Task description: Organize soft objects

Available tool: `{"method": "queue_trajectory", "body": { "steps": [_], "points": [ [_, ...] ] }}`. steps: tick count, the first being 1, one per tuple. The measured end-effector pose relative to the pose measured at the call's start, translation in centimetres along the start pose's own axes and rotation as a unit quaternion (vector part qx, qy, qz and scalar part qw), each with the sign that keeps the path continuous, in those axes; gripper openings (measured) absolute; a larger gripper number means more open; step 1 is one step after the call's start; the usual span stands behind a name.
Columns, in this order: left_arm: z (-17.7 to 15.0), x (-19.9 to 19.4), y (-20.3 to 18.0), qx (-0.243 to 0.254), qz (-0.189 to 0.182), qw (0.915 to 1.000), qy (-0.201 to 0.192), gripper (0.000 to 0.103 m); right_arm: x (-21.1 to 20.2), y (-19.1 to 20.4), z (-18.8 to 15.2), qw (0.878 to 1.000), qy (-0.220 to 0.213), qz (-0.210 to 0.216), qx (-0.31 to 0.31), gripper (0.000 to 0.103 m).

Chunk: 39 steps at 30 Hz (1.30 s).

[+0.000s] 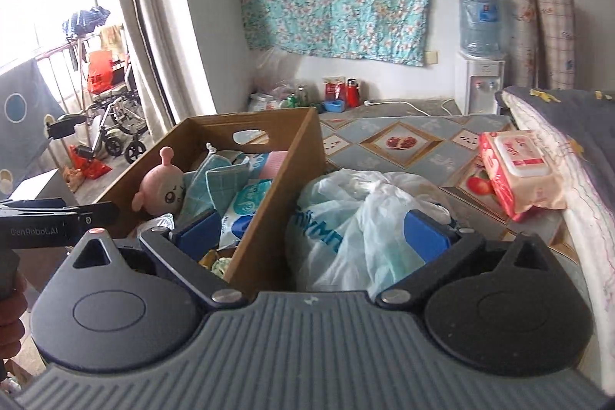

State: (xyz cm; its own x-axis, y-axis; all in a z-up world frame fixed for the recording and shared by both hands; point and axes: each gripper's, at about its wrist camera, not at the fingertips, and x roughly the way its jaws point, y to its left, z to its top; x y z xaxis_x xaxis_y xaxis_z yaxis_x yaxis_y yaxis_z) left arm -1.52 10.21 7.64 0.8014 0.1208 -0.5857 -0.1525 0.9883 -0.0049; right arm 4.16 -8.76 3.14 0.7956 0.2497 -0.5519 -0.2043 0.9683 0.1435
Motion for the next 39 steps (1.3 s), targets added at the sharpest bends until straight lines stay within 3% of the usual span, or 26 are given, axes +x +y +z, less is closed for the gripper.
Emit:
{"method": "queue_trajectory", "body": {
  "steps": [7,17,21,25,32,39],
  "points": [
    [-1.6,-1.7,-1.6,0.036,0.0,0.9993,0.006,0.103,-1.5,0.9,-2.7,0.997,0.012,-0.071,-0.016,0.102],
    [-2.4,-2.8,-1.8,0.051,0.056,0.997,-0.015,0.103,-3.4,1.5,-2.7,0.992,0.008,-0.125,-0.015,0.102],
    [-2.6,-2.6,-2.0,0.072,0.046,0.9964,-0.008,0.103,-4.1,1.7,-2.4,0.99,-0.005,-0.143,-0.014,0.102],
    [-2.7,-2.1,-1.7,0.06,0.027,0.9978,0.012,0.103,-4.3,2.2,-2.3,0.988,-0.01,-0.153,-0.022,0.102],
    [-2.4,-0.8,-0.6,0.027,0.024,0.9972,0.065,0.103,-2.7,2.5,-2.3,0.994,0.044,-0.098,-0.009,0.102],
    [-3.0,0.7,0.4,-0.012,0.012,0.9909,0.133,0.103,-0.2,3.2,-2.4,0.994,0.096,-0.052,0.016,0.102]
  ]
}}
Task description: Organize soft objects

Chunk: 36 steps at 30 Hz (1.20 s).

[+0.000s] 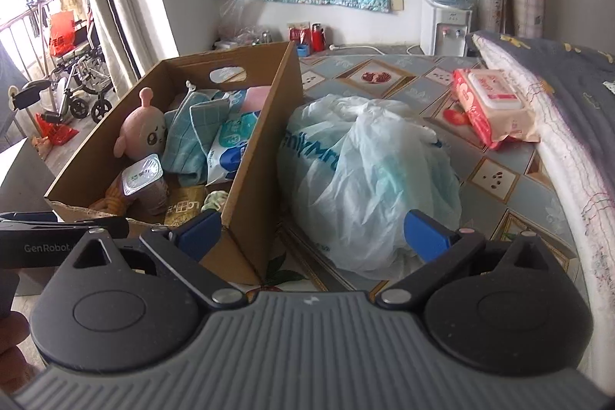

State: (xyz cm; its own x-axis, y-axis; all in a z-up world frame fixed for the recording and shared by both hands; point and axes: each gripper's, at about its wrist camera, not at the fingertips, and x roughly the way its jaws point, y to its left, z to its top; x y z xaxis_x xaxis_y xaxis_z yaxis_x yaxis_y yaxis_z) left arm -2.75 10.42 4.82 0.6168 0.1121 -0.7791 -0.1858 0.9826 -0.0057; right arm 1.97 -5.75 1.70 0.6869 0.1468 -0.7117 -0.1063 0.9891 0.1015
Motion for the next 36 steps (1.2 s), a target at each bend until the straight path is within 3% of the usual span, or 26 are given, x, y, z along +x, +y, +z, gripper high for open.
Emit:
{"method": "queue_trajectory", "body": {
  "steps": [7,21,36],
  "points": [
    [-0.2,0.3,-0.4,0.01,0.002,0.9999,0.013,0.103,0.9,0.9,0.2,1.0,0.019,0.021,0.0,0.102],
    [-0.1,0.6,-0.7,0.02,0.008,0.9995,0.024,0.103,2.4,1.2,-0.5,0.999,0.049,0.019,-0.012,0.102],
    [-0.3,0.6,-1.0,0.025,0.004,0.9994,0.024,0.103,2.8,1.3,-0.7,0.998,0.053,0.008,-0.016,0.102]
  ]
}}
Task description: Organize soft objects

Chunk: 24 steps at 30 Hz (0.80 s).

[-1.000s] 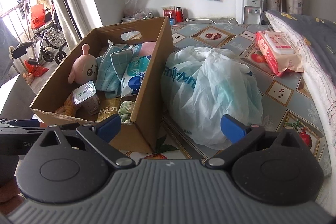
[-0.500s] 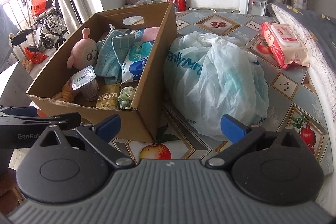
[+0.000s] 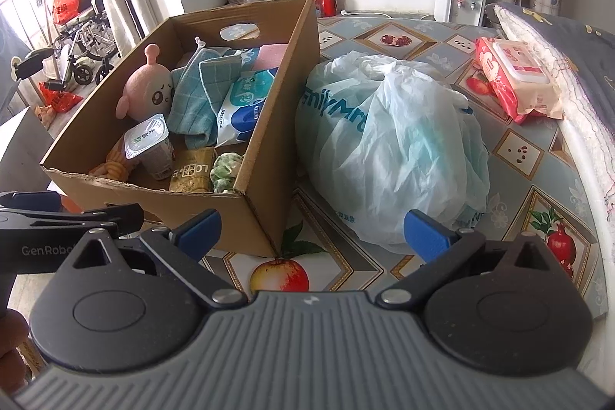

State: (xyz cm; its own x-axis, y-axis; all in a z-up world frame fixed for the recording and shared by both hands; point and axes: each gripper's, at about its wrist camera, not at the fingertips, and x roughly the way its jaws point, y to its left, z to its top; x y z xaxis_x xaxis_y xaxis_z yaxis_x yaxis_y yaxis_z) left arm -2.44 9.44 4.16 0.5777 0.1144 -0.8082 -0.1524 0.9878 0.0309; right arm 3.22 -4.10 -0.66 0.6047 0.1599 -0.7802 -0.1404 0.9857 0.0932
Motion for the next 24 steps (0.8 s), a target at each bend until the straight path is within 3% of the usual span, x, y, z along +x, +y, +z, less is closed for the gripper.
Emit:
{"method": "queue_trajectory", "body": {
  "steps": [24],
  "points": [
    [-0.19,0.51,0.38,-0.007,0.002,0.9999,0.01,0.102,0.62,0.26,-0.13,1.0,0.009,-0.001,0.004,0.102]
  ]
}}
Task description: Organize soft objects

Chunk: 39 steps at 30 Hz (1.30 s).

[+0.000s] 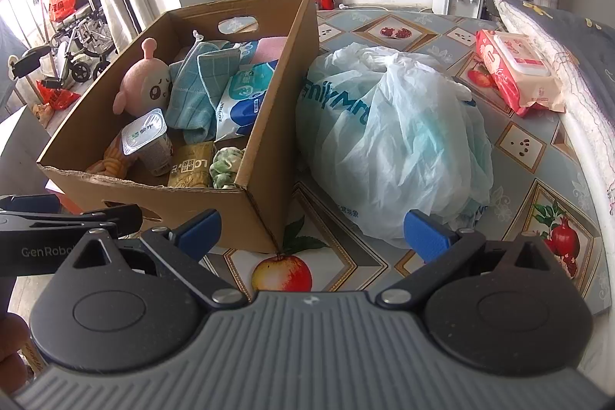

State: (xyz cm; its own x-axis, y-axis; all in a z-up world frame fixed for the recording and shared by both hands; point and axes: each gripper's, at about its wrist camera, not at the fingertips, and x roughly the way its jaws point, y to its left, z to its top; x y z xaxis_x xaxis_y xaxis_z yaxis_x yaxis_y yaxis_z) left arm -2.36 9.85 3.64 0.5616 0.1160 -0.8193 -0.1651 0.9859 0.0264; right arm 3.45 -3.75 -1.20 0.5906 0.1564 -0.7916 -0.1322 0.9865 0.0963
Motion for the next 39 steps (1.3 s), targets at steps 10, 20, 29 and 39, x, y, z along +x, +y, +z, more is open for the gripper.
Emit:
{"method": "queue_trajectory", "body": {
  "steps": [10,20,29,39],
  "points": [
    [-0.08,0.45,0.13,-0.001,0.001,1.0,0.007,0.102,0.44,0.05,-0.12,1.0,0.01,0.002,0.004,0.102],
    [-0.12,0.62,0.42,-0.004,0.001,0.9999,0.009,0.102,0.75,0.39,-0.02,1.0,0.013,0.003,0.0,0.102],
    [-0.12,0.64,0.6,-0.007,-0.001,0.9999,0.01,0.102,0.84,0.52,0.06,1.0,0.014,0.003,0.0,0.102],
    [-0.15,0.74,0.75,-0.009,-0.001,0.9999,0.011,0.102,0.88,0.61,0.07,1.0,0.014,0.003,0.0,0.102]
  ]
}}
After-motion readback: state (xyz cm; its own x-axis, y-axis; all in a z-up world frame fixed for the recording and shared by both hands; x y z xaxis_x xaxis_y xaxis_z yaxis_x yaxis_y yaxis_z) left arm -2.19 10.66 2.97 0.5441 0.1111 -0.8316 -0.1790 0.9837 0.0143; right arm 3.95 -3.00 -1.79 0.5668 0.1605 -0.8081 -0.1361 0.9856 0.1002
